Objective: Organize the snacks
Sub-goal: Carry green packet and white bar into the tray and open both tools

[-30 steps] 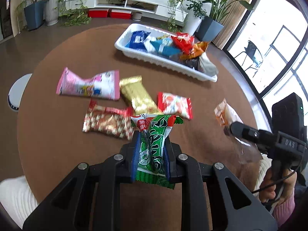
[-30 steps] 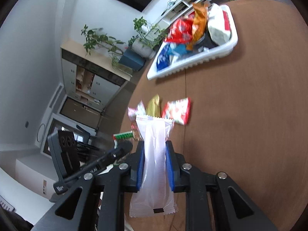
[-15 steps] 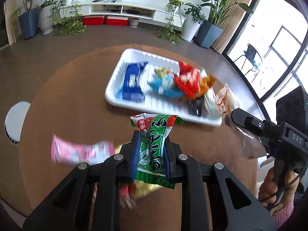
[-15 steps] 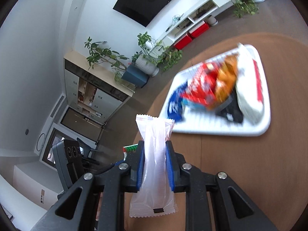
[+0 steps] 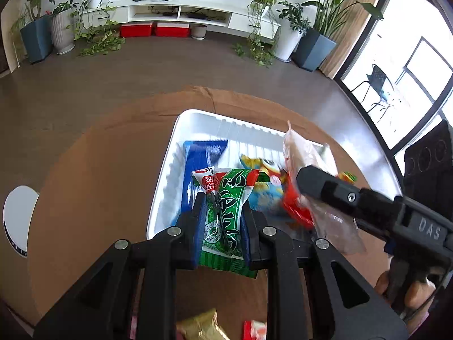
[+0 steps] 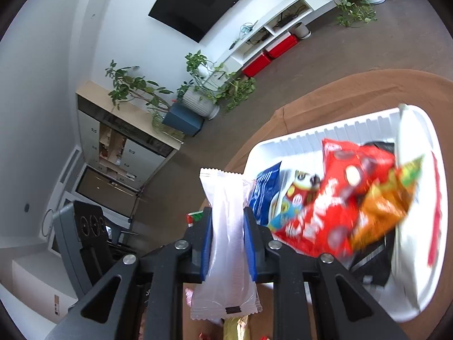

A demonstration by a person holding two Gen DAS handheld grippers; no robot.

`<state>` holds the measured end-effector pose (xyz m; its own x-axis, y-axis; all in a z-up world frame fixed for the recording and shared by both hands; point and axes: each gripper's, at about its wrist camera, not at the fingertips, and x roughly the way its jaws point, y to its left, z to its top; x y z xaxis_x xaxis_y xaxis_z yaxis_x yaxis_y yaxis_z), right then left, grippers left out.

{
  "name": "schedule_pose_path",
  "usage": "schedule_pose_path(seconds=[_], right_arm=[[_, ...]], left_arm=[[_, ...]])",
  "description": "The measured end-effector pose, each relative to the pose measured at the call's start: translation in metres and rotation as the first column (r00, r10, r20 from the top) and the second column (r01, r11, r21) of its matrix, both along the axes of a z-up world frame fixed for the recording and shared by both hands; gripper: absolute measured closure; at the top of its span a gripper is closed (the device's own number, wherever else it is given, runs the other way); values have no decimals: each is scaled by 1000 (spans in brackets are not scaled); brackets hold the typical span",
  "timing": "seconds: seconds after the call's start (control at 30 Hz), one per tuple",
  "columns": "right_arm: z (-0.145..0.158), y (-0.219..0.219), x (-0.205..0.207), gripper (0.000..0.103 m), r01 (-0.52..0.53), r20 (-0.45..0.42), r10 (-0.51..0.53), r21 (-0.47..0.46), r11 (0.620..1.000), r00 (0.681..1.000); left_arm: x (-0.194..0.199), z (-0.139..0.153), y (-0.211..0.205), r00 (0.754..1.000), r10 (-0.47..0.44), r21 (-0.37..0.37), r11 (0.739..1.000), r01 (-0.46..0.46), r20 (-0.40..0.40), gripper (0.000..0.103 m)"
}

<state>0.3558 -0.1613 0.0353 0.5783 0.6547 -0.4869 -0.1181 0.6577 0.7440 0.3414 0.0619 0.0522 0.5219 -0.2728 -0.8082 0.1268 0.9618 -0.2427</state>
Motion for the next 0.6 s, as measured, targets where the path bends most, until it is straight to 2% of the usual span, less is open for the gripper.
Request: schedule_pose_path(seconds=[0.33, 0.6], right_arm=[[-14, 8, 45, 76, 33, -20, -35, -83, 996, 999], [-9, 6, 36, 65, 34, 26, -31, -103, 994, 999]], left_arm=[[52, -44, -10, 999, 5, 39, 999, -4, -45, 81], [64, -44, -9, 1000, 4, 36, 999, -4, -3, 75]])
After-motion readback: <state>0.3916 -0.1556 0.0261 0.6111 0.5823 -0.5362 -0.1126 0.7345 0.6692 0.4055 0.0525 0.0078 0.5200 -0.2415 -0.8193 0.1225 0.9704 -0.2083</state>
